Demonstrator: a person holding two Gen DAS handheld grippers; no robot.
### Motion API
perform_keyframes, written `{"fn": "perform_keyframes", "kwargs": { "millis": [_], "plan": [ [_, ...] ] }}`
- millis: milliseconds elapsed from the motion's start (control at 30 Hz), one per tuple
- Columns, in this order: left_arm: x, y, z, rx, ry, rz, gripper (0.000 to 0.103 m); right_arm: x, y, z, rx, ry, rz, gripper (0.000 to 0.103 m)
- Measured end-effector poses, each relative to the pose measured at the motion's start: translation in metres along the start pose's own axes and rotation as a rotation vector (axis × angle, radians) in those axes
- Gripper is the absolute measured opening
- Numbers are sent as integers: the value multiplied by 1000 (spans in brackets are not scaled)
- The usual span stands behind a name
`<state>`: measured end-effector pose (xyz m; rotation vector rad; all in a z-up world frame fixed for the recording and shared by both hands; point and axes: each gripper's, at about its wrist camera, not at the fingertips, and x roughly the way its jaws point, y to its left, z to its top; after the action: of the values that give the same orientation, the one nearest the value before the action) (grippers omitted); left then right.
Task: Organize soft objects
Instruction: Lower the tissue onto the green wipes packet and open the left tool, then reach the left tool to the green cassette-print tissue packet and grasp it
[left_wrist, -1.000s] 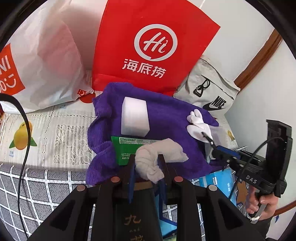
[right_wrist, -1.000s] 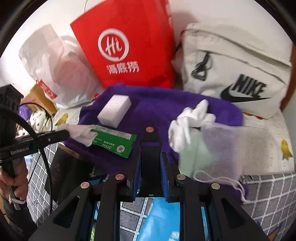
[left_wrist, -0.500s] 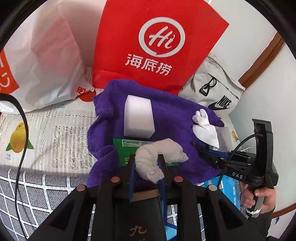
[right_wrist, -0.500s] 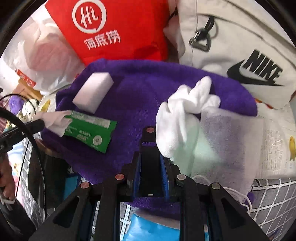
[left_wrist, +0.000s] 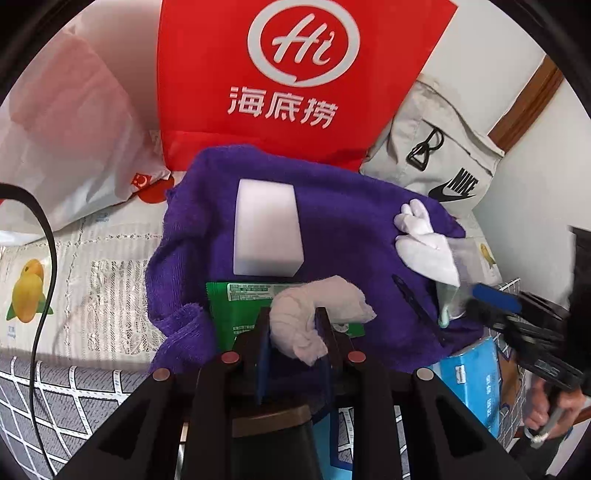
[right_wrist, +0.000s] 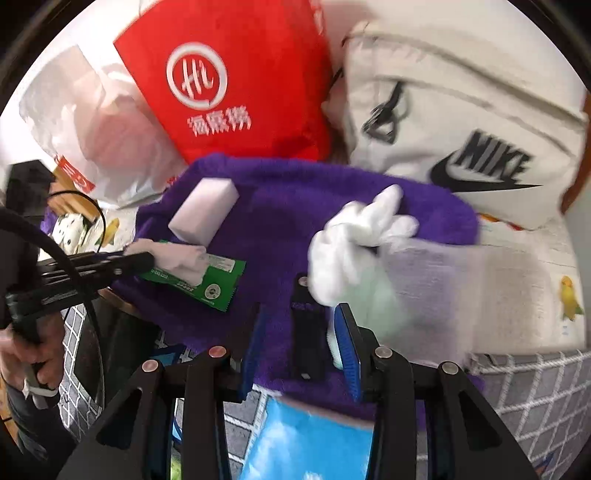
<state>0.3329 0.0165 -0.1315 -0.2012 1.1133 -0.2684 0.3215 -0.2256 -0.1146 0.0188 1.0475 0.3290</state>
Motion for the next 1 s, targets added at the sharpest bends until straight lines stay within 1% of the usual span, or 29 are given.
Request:
{"fn": "perform_keyframes", "kwargs": {
  "millis": [67, 267, 333, 367, 433, 467, 500, 533, 600, 700, 733, 800, 900, 1000],
  "plan": [
    [7, 0, 1, 0, 16, -4, 21, -17, -2, -9, 2, -34, 11, 39],
    [17, -4, 5, 0, 44, -21, 21, -46, -3, -35, 35, -71, 43, 40],
    [20, -7, 6, 14, 59, -13, 27, -50, -1, -42, 41, -72, 46, 40],
    [22, -8, 7, 16, 80, 2, 29, -51, 1, -47, 45, -70, 48, 40],
    [21, -7, 7, 11, 91, 5, 33, -57, 6, -55, 55, -77, 49, 40],
    [20, -6, 6, 8, 92, 4, 39, -61, 8, -59, 57, -81, 56, 40],
    [18, -4, 5, 3, 90, 15, 42, -65, 11, -63, 53, -80, 63, 40],
    [14, -3, 3, -2, 80, 33, 42, -68, 14, -67, 45, -78, 66, 40],
    [4, 1, 0, -10, 65, 43, 42, -76, 21, -75, 34, -85, 58, 40],
    [-13, 5, -6, -28, 46, 27, 42, -84, 31, -86, 25, -82, 76, 41],
    [-18, 6, -9, -31, 39, 23, 42, -85, 36, -90, 21, -79, 85, 44],
    [-31, 8, -17, -41, 29, 17, 44, -86, 46, -100, 7, -71, 95, 47],
    [-46, 7, -33, -44, 14, -7, 49, -83, 63, -116, -10, -43, 140, 47],
    [-61, 8, -51, -56, -1, -27, 49, -75, 84, -134, -44, -4, 156, 47]
  ]
}}
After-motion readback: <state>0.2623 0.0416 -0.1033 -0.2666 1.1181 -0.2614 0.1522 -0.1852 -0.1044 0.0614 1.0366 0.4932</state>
